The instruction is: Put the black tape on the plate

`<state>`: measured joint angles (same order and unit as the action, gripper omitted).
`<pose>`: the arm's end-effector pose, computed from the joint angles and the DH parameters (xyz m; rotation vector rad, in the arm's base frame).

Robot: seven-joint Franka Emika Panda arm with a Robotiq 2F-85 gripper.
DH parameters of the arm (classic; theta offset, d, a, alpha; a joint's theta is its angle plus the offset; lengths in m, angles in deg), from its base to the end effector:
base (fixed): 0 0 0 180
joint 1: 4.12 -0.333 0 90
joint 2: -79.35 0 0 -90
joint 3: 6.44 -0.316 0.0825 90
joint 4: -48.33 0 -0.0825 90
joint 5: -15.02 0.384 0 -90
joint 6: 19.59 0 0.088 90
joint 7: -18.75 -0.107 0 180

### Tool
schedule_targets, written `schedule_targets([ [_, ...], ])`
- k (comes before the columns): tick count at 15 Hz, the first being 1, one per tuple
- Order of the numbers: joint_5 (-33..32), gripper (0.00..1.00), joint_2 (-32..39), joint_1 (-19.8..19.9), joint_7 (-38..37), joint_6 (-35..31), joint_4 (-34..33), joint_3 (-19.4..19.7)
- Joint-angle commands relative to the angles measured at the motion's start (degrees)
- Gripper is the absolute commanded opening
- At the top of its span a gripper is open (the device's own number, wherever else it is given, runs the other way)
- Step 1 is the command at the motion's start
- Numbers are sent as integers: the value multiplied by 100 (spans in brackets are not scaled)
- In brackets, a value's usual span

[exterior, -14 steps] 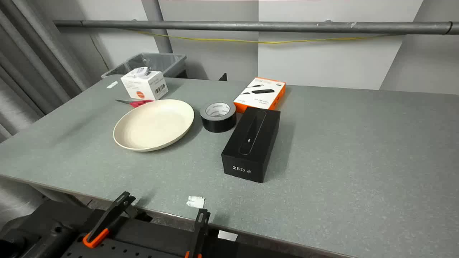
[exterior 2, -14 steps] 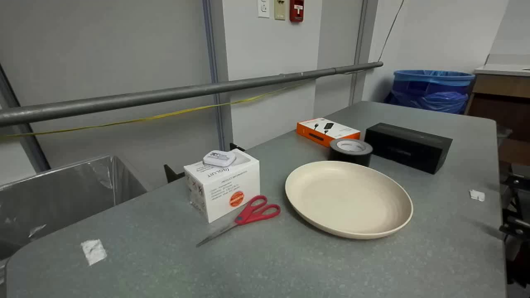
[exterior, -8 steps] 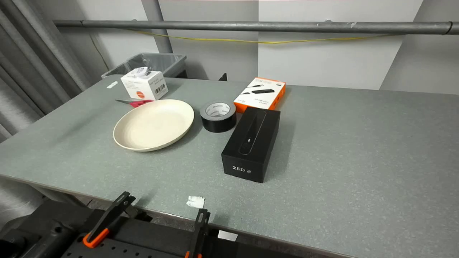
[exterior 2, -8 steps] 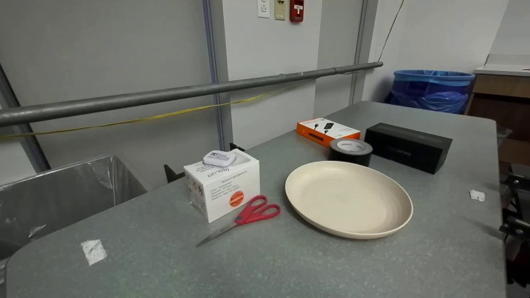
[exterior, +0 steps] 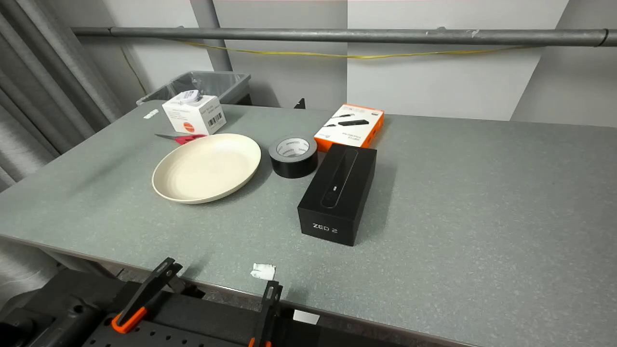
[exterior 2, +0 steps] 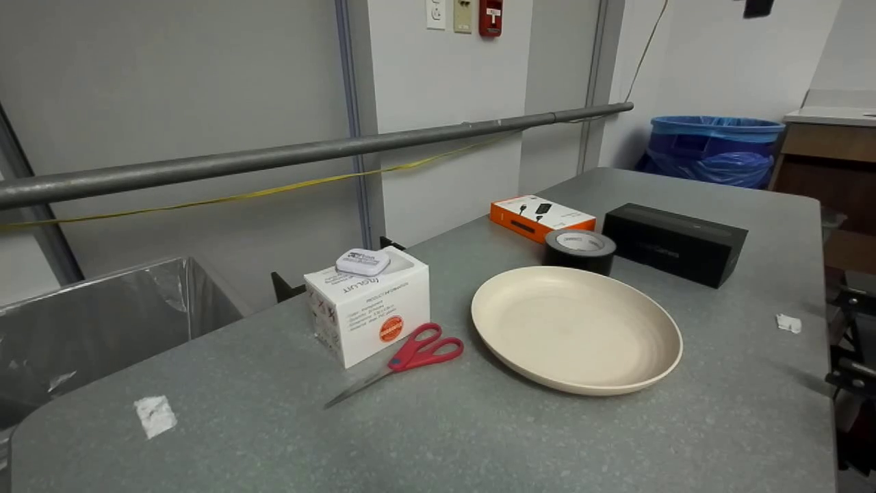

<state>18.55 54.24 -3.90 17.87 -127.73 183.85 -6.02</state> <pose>0.4130 -0.0002 0.4873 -3.0790 0.0710 0.0613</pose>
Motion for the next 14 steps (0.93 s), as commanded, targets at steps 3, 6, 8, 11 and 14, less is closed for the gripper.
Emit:
schedule_targets([
  [3,-32,100,853,200,5,-789,13,185],
  [6,-30,100,1350,235,9,-908,-107,239],
  [8,-31,100,1372,234,9,-908,-160,236],
  [11,123,100,1701,185,4,-1111,-344,220],
  [14,259,100,2461,151,-297,-1694,-623,140],
])
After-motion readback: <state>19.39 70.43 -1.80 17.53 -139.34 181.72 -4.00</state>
